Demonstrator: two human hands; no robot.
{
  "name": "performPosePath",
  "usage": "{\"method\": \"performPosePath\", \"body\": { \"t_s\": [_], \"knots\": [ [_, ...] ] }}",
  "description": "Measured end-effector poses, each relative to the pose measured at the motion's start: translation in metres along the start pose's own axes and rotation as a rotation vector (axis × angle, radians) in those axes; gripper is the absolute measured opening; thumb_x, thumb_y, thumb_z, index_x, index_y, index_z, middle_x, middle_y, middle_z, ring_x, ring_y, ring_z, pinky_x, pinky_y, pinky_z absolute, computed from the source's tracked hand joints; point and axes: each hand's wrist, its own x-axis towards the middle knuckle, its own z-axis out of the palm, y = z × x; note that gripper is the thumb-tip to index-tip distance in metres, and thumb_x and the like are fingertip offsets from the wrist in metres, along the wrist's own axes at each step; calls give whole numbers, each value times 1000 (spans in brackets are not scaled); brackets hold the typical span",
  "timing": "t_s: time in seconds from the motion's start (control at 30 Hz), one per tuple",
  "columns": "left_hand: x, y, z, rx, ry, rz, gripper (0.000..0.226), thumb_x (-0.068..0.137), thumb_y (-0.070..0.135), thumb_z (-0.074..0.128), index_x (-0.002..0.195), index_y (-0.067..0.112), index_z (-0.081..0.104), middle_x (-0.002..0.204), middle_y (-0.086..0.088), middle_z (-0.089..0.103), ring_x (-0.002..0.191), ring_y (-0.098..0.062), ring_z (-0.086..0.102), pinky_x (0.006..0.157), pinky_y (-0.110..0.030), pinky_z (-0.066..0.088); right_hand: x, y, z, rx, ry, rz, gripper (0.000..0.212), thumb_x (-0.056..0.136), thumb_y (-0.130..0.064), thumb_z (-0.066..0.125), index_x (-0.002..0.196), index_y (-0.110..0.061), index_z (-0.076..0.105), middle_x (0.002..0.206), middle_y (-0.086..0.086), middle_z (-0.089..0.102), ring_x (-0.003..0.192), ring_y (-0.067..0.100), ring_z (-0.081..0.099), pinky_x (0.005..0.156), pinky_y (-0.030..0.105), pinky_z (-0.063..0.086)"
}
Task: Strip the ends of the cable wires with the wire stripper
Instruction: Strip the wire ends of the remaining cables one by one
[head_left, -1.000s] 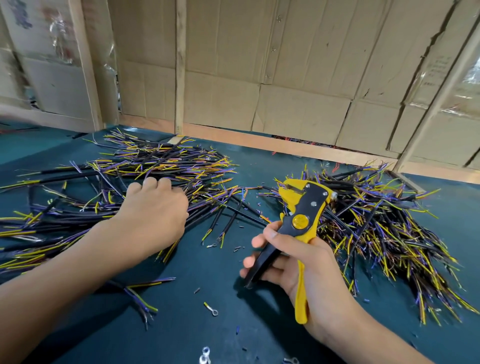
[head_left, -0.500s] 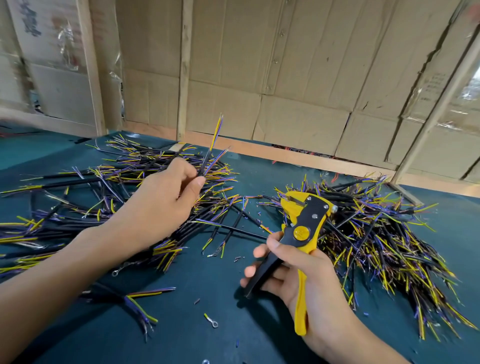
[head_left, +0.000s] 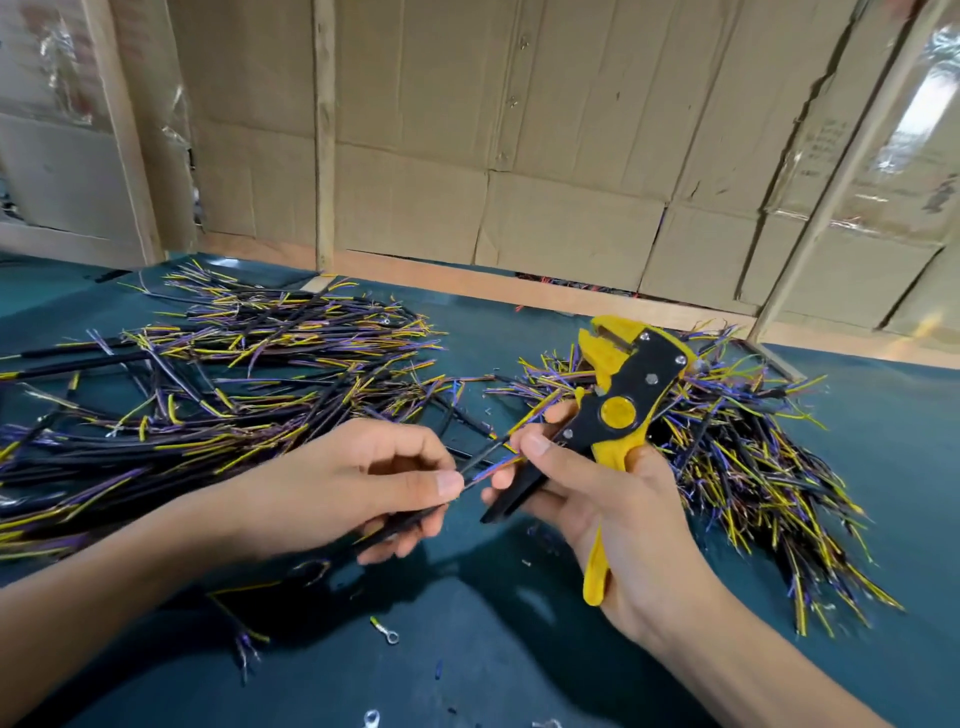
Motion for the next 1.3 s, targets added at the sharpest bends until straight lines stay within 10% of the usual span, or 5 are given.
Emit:
{"method": "performPosePath", "body": {
  "t_s": [0.47, 0.73, 1.07, 1.3],
  "knots": [
    [-1, 0, -15, -57, 51, 110, 23, 82, 36, 71, 76, 14, 72, 73, -8, 61, 70, -23, 52, 76, -42, 37, 5, -9, -10, -234, 218, -6, 16, 79, -11, 83, 76, -19, 70, 79, 10, 63, 62, 34, 64, 67, 58, 62],
    [0, -4, -18, -194, -59, 74, 33, 81, 33, 76, 81, 1, 72, 71, -13, 58, 65, -22, 51, 63, -31, 45, 4, -25, -14, -20, -76, -163, 21, 84, 2, 64, 103, -6, 60, 95, 21, 67, 69, 38, 63, 73, 54, 57],
    [-4, 7, -19, -223, -286, -98, 28, 91, 26, 71, 104, 0, 71, 70, -5, 56, 58, -13, 53, 56, -24, 48, 10, -26, -18, -64, 225, -215, 14, 87, 2, 69, 91, -11, 63, 91, 22, 61, 73, 40, 64, 78, 55, 58],
    [1, 12, -6, -410, -39, -4, 21, 87, 18, 65, 97, 2, 73, 78, -11, 57, 60, -17, 58, 54, -29, 50, 8, -21, -14, -133, 269, -168, 15, 84, -10, 75, 90, -12, 61, 87, 15, 63, 73, 39, 64, 70, 45, 60]
  ]
}}
